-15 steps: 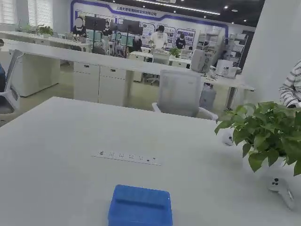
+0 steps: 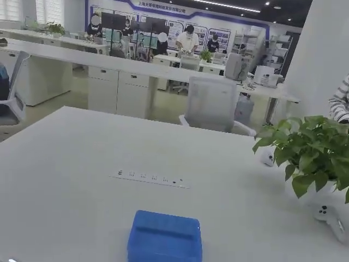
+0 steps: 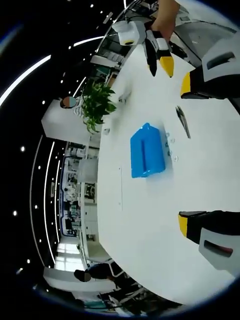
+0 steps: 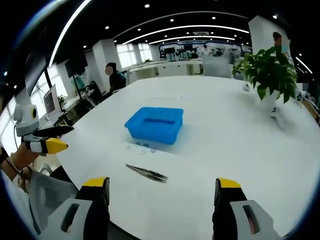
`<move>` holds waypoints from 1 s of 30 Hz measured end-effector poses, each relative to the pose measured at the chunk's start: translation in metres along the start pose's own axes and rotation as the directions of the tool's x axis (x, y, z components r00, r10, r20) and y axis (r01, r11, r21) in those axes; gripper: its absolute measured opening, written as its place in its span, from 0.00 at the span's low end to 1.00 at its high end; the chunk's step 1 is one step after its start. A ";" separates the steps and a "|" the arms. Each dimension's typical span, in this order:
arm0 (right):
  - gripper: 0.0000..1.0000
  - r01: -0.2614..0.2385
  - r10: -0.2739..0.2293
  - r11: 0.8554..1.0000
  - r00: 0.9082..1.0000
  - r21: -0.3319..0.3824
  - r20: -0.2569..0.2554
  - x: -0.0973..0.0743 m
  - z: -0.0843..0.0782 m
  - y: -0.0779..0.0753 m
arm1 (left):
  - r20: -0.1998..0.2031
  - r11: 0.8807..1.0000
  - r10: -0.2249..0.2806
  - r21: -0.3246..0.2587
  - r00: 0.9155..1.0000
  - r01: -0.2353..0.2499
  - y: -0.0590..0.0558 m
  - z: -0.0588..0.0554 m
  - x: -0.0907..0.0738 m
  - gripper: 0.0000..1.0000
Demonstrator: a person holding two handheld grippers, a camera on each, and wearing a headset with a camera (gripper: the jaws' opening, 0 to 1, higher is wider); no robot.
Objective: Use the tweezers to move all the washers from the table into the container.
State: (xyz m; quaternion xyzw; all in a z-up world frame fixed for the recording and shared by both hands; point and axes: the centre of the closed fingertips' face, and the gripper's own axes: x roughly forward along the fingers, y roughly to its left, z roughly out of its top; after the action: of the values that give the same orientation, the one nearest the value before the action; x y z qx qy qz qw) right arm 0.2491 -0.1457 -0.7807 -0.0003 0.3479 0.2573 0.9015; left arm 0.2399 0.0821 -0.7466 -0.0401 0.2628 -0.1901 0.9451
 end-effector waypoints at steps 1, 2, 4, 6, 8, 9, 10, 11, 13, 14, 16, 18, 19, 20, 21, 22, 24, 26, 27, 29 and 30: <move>0.85 0.000 0.000 1.000 1.000 0.000 -0.003 0.000 -0.001 0.000 | 0.000 1.000 -0.005 -0.001 1.000 0.005 -0.001 0.000 0.001 0.95; 0.85 0.000 0.000 1.000 1.000 -0.001 -0.004 0.000 -0.001 0.000 | -0.002 1.000 -0.007 0.001 1.000 0.007 -0.001 -0.001 0.001 0.95; 0.85 0.001 -0.001 1.000 1.000 -0.002 -0.007 0.000 -0.002 0.000 | -0.007 1.000 -0.011 0.008 1.000 0.011 -0.003 -0.001 0.002 0.95; 0.85 0.002 -0.002 1.000 1.000 0.000 -0.006 0.000 -0.003 -0.001 | -0.019 1.000 -0.021 0.017 1.000 0.021 -0.004 -0.002 0.004 0.93; 0.85 0.003 -0.003 1.000 1.000 0.005 -0.011 0.001 -0.004 -0.001 | -0.025 0.999 -0.033 0.017 0.999 0.033 -0.006 -0.002 0.004 0.91; 0.85 0.004 -0.004 1.000 1.000 0.005 -0.014 0.002 -0.004 -0.002 | -0.025 0.999 -0.041 0.018 0.999 0.041 -0.007 -0.001 0.005 0.91; 0.85 0.004 -0.004 1.000 1.000 0.005 -0.014 0.002 -0.004 -0.002 | -0.025 0.999 -0.045 0.020 0.999 0.045 -0.007 -0.001 0.005 0.91; 0.85 0.004 -0.004 1.000 1.000 0.007 -0.013 0.003 -0.004 -0.001 | -0.026 0.998 -0.050 0.027 0.998 0.051 -0.008 0.000 0.006 0.91; 0.85 0.002 -0.002 1.000 1.000 0.012 -0.008 0.003 -0.002 -0.001 | -0.030 0.998 -0.053 0.038 0.998 0.054 -0.009 0.000 0.007 0.91; 0.85 -0.001 0.001 1.000 1.000 0.013 -0.007 0.004 -0.002 0.000 | -0.032 0.998 -0.051 0.046 0.998 0.052 -0.009 0.001 0.008 0.91; 0.85 -0.003 0.003 1.000 1.000 0.006 -0.007 0.005 -0.001 0.001 | -0.029 0.998 -0.046 0.050 0.999 0.047 -0.007 0.002 0.008 0.91; 0.84 -0.002 0.002 1.000 1.000 -0.003 -0.013 0.006 -0.001 0.001 | -0.025 0.998 -0.046 0.036 0.999 0.047 -0.005 0.003 0.009 0.91; 0.84 -0.003 0.003 1.000 1.000 -0.005 -0.014 0.006 -0.002 0.001 | -0.024 0.998 -0.044 0.032 0.999 0.045 -0.004 0.004 0.010 0.91; 0.84 -0.003 0.003 1.000 1.000 -0.007 -0.017 0.006 -0.002 0.001 | -0.023 0.999 -0.041 0.031 0.999 0.042 -0.003 0.004 0.010 0.91; 0.84 -0.003 0.003 1.000 1.000 -0.009 -0.019 0.006 -0.002 0.001 | -0.022 0.999 -0.040 0.030 0.999 0.041 -0.002 0.003 0.010 0.91; 0.84 -0.003 0.003 1.000 1.000 -0.009 -0.021 0.006 -0.003 0.001 | -0.022 0.999 -0.040 0.028 0.999 0.040 -0.002 0.003 0.010 0.91; 0.84 -0.003 0.003 1.000 1.000 -0.010 -0.022 0.007 -0.003 0.001 | -0.027 0.999 -0.047 0.020 0.999 0.047 -0.003 0.002 0.012 0.91; 0.84 -0.003 0.003 1.000 1.000 -0.008 -0.022 0.007 -0.002 0.001 | -0.031 0.998 -0.055 0.020 0.998 0.056 -0.005 0.001 0.013 0.91; 0.84 -0.002 0.002 1.000 1.000 -0.007 -0.022 0.008 -0.002 0.000 | -0.034 0.998 -0.060 0.024 0.998 0.061 -0.007 0.001 0.014 0.91; 0.84 -0.001 0.001 1.000 1.000 -0.001 -0.019 0.008 -0.001 0.000 | -0.037 0.997 -0.064 0.031 0.997 0.065 -0.008 0.001 0.016 0.90; 0.84 -0.002 0.002 1.000 1.000 0.002 -0.018 0.009 0.000 -0.001 | -0.038 0.997 -0.065 0.033 0.997 0.066 -0.009 0.002 0.016 0.90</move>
State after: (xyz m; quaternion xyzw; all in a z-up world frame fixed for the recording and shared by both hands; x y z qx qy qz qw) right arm 0.2546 -0.1422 -0.7866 -0.0016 0.3560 0.2578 0.8982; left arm 0.2508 0.0676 -0.7516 -0.0292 0.2755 -0.2261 0.9339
